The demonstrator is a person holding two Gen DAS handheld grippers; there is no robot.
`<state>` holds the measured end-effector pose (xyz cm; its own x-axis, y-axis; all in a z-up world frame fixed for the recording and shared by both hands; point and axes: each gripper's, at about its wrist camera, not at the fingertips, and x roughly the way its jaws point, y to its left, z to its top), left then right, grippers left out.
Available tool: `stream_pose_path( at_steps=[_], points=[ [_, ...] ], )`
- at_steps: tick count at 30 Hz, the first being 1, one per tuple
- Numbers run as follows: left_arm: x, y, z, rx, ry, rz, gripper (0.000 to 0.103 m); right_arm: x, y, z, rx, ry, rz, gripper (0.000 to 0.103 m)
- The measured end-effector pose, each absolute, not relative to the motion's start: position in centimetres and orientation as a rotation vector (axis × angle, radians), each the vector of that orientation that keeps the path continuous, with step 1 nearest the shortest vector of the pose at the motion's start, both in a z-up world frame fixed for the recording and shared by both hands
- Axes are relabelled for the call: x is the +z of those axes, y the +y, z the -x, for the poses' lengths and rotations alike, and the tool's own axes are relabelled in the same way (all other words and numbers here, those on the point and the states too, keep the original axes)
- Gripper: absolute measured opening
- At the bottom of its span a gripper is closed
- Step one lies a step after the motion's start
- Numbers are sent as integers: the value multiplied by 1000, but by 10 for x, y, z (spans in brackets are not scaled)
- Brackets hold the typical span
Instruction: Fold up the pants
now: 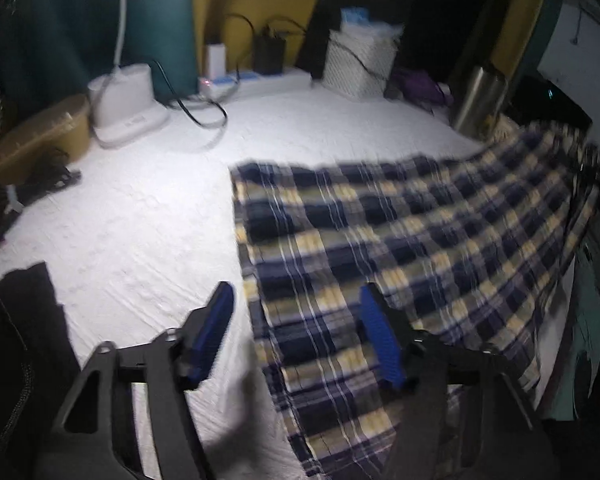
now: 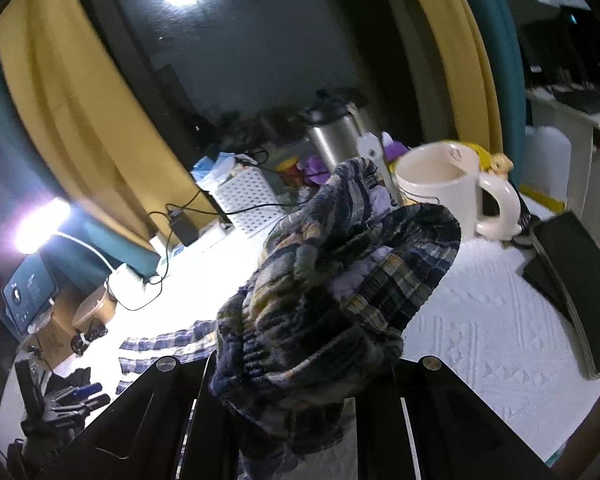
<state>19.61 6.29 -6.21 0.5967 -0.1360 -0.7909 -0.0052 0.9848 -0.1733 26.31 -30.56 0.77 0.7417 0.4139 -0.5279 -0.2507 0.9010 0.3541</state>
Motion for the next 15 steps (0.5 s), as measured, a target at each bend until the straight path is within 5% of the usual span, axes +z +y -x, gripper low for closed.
stream_pose_path(
  at_steps=[1, 3, 6, 15],
  points=[
    [-67, 62, -196, -84, 944, 170, 46, 9, -304, -261, 370, 636, -267, 14],
    [-73, 61, -196, -88, 962, 170, 17, 10, -301, -259, 367, 637, -262, 14],
    [-76, 61, -191, -93, 958, 153, 0, 10, -300, -256, 359, 644, -259, 14],
    [-75, 84, -181, -67, 943, 229, 0, 22, -281, -247, 383, 633, -220, 14]
  ],
)
